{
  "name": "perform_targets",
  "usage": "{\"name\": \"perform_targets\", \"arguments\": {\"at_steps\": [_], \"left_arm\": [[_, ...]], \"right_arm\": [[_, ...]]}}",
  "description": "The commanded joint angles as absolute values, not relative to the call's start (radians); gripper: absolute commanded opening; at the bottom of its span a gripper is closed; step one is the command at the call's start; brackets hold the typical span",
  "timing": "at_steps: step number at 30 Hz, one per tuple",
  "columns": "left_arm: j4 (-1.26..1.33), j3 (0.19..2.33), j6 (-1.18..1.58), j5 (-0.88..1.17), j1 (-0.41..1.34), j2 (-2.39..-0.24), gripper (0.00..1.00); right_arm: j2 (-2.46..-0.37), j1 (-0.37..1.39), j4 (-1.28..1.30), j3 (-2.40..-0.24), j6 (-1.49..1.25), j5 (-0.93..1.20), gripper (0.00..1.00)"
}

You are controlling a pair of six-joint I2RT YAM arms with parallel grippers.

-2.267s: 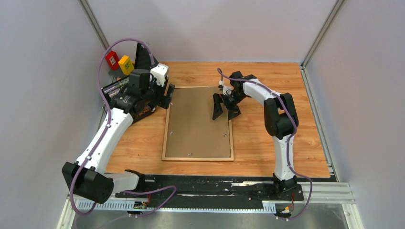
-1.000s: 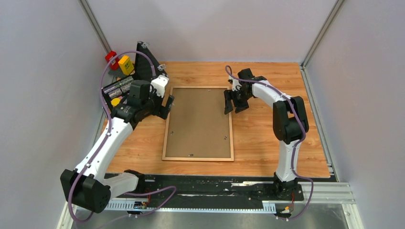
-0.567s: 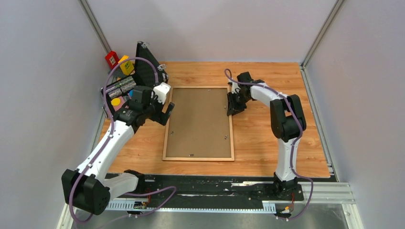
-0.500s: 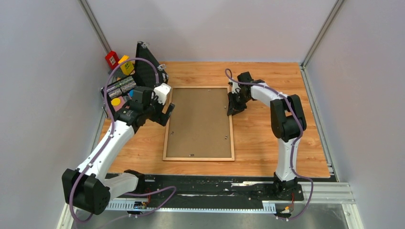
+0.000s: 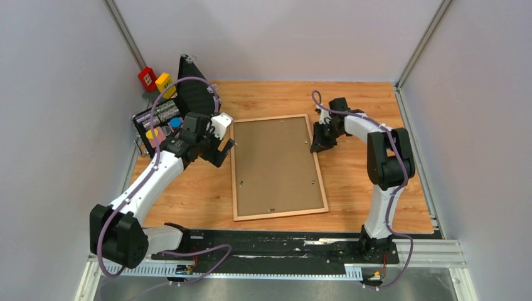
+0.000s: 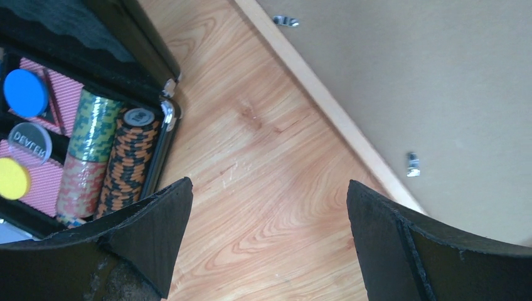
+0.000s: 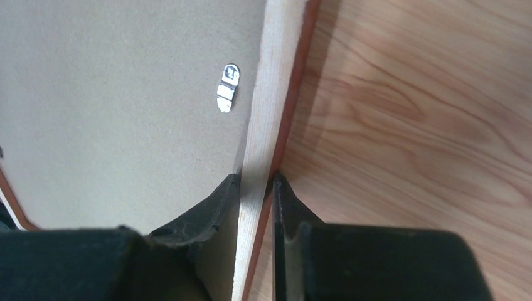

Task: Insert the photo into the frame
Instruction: Move the photo frame to the center of the board, then install the photo frame at the center of the board.

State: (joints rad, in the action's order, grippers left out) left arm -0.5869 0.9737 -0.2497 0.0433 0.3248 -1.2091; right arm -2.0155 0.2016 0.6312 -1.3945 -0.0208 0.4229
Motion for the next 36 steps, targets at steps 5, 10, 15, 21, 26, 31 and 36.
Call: {"name": "perform_targets", "arguments": {"at_steps": [5,10,15,21,26,31,36], "left_arm": [[-0.532,1.076,-0.199,0.084,0.387,-1.361,1.0],[-0.528,1.161,-0.126,0.049,0.454,-1.495,1.0],[-0.565,1.267,-0.057,0.049,0.489,-1.686,0.99],[-0.578,1.414,-0.006,0.013,0.502,-1.875,0.97],[-0.565,1.503,0.038,-0.024,0.502,-1.969,0.95],[-0.553,1.562,0.058,-0.042,0.499,-2.022,0.91],[-0.523,1.576,0.061,-0.049,0.497,-2.051,0.86]], "right_arm": [[-1.917,0.06,0.659,-1.279,0.054,0.402,0.0],[-1.878,0.02,0.634,-1.204,0.033,0.424,0.0],[-1.87,0.011,0.609,-1.168,0.022,0.443,0.0],[-1.875,0.011,0.604,-1.165,0.022,0.458,0.0],[-1.876,-0.021,0.598,-1.158,0.025,0.479,0.0],[-1.897,-0.037,0.598,-1.157,0.028,0.51,0.0],[-1.904,-0.038,0.598,-1.16,0.028,0.525,0.0]]}}
